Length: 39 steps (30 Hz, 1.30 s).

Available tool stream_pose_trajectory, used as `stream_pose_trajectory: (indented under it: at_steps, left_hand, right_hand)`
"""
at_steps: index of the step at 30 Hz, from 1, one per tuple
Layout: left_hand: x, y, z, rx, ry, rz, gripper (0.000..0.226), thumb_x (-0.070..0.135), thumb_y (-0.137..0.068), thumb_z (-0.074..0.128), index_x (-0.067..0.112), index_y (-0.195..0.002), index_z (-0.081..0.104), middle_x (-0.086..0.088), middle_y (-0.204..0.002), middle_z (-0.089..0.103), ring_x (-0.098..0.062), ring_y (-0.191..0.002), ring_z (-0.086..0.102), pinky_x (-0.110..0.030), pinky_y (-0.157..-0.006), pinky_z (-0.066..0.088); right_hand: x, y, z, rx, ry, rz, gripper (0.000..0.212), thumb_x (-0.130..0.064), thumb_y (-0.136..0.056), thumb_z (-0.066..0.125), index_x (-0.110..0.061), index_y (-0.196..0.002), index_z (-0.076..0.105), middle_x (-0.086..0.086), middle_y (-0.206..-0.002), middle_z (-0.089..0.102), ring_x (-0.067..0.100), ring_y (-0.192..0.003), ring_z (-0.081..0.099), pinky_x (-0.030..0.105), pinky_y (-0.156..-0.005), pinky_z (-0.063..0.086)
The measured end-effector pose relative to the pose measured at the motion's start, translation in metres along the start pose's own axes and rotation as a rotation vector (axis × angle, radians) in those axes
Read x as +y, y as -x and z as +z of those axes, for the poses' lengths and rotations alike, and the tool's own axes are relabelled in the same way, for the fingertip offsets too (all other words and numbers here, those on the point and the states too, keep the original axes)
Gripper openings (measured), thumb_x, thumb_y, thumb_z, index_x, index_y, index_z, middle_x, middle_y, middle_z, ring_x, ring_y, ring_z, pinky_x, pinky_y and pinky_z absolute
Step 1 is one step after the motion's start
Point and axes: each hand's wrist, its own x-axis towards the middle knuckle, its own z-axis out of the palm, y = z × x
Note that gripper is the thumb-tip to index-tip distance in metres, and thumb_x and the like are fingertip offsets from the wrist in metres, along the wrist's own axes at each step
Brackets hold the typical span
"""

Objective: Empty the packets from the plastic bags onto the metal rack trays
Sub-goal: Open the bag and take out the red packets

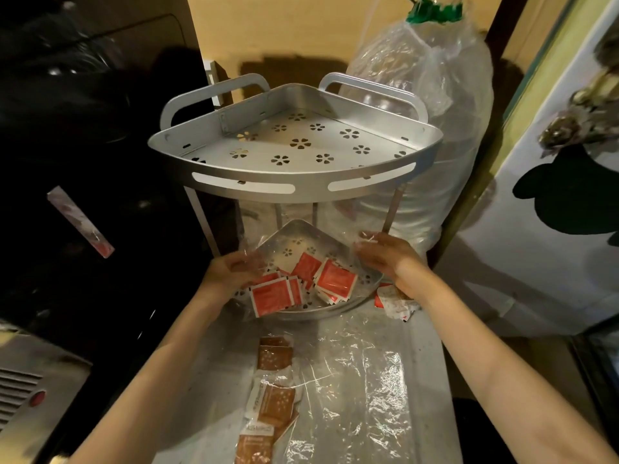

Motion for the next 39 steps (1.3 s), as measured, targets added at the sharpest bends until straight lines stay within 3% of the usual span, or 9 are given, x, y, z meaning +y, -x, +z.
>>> stream_pose_trajectory:
  at_steps: [3,8,12,16,20,24,30,35,39]
  left_hand:
    - [-0.004,-0.001,0.002,0.019,0.005,0.011,0.022,0.007,-0.083,0.063,0.015,-0.103,0.065,-0.002,-0.102,0.064,-0.009,-0.079,0.060,-0.019,-0.061,0.047]
    - [0.001,-0.001,0.005,0.079,0.062,0.038,0.022,0.007,-0.081,0.065,0.009,-0.102,0.065,-0.004,-0.100,0.063,-0.018,-0.089,0.061,-0.020,-0.063,0.049]
    - [0.012,0.001,0.001,0.161,0.097,0.097,0.019,0.009,-0.076,0.069,0.011,-0.095,0.068,0.004,-0.091,0.065,-0.015,-0.092,0.060,-0.030,-0.081,0.049]
    - [0.015,0.001,-0.003,0.210,0.188,0.080,0.018,0.008,-0.075,0.070,0.015,-0.091,0.067,-0.002,-0.096,0.067,-0.015,-0.092,0.062,-0.021,-0.073,0.049]
    - [0.017,0.005,-0.003,0.235,0.187,0.100,0.028,0.006,-0.076,0.069,0.007,-0.104,0.066,-0.009,-0.105,0.066,-0.019,-0.098,0.062,-0.031,-0.086,0.049]
    - [0.020,0.011,-0.006,0.243,0.218,0.179,0.027,0.005,-0.078,0.066,0.002,-0.104,0.064,-0.008,-0.100,0.066,-0.013,-0.088,0.063,-0.021,-0.079,0.051]
    - [0.016,0.011,-0.012,0.258,0.331,0.162,0.023,0.006,-0.079,0.066,0.008,-0.102,0.066,-0.004,-0.097,0.068,-0.017,-0.092,0.064,-0.021,-0.074,0.051]
    - [0.022,0.017,-0.011,0.201,0.390,0.258,0.022,0.003,-0.077,0.067,0.007,-0.098,0.067,0.009,-0.075,0.074,-0.005,-0.080,0.068,-0.015,-0.068,0.052]
    - [0.022,0.022,-0.015,0.192,0.437,0.321,0.022,-0.002,-0.079,0.063,0.004,-0.100,0.066,0.010,-0.078,0.074,-0.006,-0.082,0.069,-0.013,-0.066,0.051]
  right_hand:
    - [0.011,0.002,0.006,-0.007,0.177,0.086,0.043,-0.011,-0.076,0.071,-0.006,-0.117,0.058,0.009,-0.098,0.065,0.023,-0.090,0.062,0.033,-0.085,0.053]
    - [0.012,0.008,0.011,0.104,0.244,-0.069,0.029,-0.007,-0.076,0.071,-0.003,-0.105,0.067,0.004,-0.088,0.064,0.006,-0.070,0.058,0.005,-0.051,0.047]
    - [0.008,0.011,0.009,0.157,0.071,-0.107,0.021,-0.008,-0.075,0.072,-0.005,-0.096,0.070,0.001,-0.083,0.070,0.008,-0.071,0.063,0.013,-0.058,0.051]
    - [0.007,0.013,0.007,0.202,0.106,-0.148,0.011,-0.009,-0.072,0.075,-0.014,-0.082,0.072,-0.012,-0.073,0.071,0.000,-0.064,0.064,0.011,-0.059,0.050]
    - [0.004,0.016,0.005,0.152,0.022,-0.174,0.011,-0.006,-0.075,0.071,-0.014,-0.083,0.071,-0.010,-0.070,0.071,0.001,-0.060,0.066,0.019,-0.063,0.055]
    - [-0.002,0.015,0.000,0.150,0.025,-0.218,0.010,-0.003,-0.080,0.066,-0.011,-0.085,0.070,0.006,-0.079,0.072,0.016,-0.062,0.067,0.029,-0.071,0.057]
    - [-0.001,0.019,-0.001,0.151,0.000,-0.289,0.019,-0.002,-0.082,0.063,0.003,-0.099,0.066,0.002,-0.076,0.070,0.005,-0.059,0.066,0.018,-0.067,0.055]
    - [-0.008,0.024,-0.004,0.189,-0.026,-0.340,0.013,-0.004,-0.083,0.062,-0.016,-0.084,0.069,-0.008,-0.066,0.073,0.006,-0.062,0.066,0.020,-0.068,0.054]
    - [-0.011,0.032,-0.005,0.241,-0.047,-0.360,0.014,-0.011,-0.084,0.063,-0.023,-0.080,0.069,-0.008,-0.073,0.072,0.006,-0.059,0.064,0.019,-0.061,0.053]
